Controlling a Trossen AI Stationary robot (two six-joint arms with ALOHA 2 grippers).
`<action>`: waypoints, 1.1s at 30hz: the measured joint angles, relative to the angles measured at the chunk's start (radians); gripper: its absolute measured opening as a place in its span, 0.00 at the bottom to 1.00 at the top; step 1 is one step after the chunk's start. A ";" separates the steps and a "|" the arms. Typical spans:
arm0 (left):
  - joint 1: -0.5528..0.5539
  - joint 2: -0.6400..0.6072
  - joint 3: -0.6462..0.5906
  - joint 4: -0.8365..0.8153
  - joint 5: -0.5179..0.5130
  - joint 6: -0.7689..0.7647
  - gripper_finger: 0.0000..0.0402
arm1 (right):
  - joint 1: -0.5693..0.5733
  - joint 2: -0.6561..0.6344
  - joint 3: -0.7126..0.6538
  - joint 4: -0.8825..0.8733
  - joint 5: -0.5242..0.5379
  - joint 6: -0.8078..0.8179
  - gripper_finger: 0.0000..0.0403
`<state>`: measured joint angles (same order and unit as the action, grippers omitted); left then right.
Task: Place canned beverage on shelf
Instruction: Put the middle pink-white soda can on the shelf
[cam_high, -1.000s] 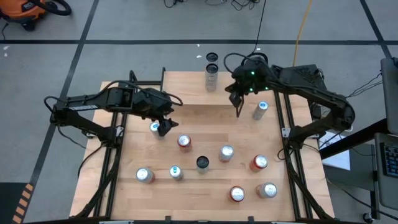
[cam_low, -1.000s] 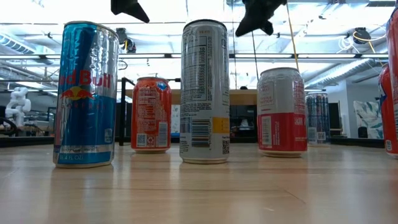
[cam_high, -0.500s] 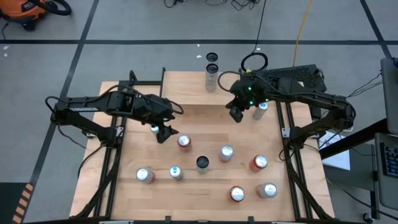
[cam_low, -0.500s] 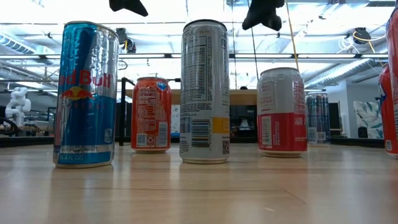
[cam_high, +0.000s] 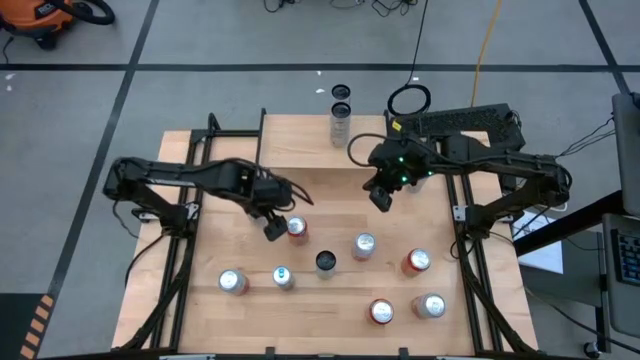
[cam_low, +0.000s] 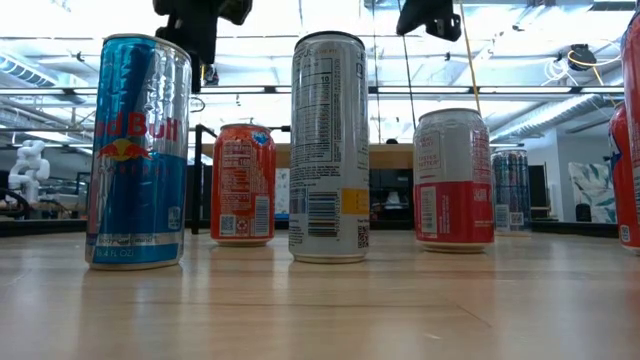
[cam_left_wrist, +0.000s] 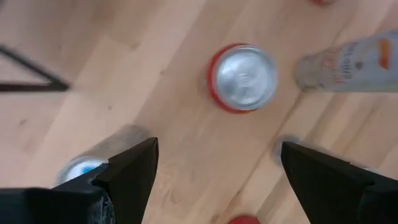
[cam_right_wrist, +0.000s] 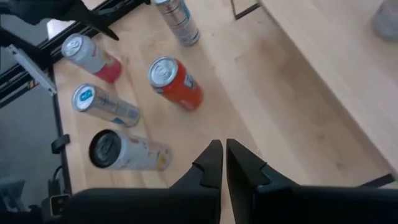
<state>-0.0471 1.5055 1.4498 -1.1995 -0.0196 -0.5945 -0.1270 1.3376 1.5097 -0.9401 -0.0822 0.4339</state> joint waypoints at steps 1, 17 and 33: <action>-0.008 0.006 0.000 0.021 0.001 0.007 0.85 | 0.006 0.000 0.000 -0.001 0.000 0.000 0.00; -0.027 0.013 0.000 0.188 0.032 -0.106 0.85 | 0.019 0.000 0.000 -0.214 0.002 0.052 0.00; 0.017 0.060 -0.003 0.113 -0.015 -0.126 0.85 | 0.019 0.000 0.000 -0.276 0.022 0.058 0.00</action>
<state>-0.0299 1.5659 1.4472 -1.0863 -0.0350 -0.7203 -0.1081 1.3376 1.5097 -1.2163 -0.0600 0.4919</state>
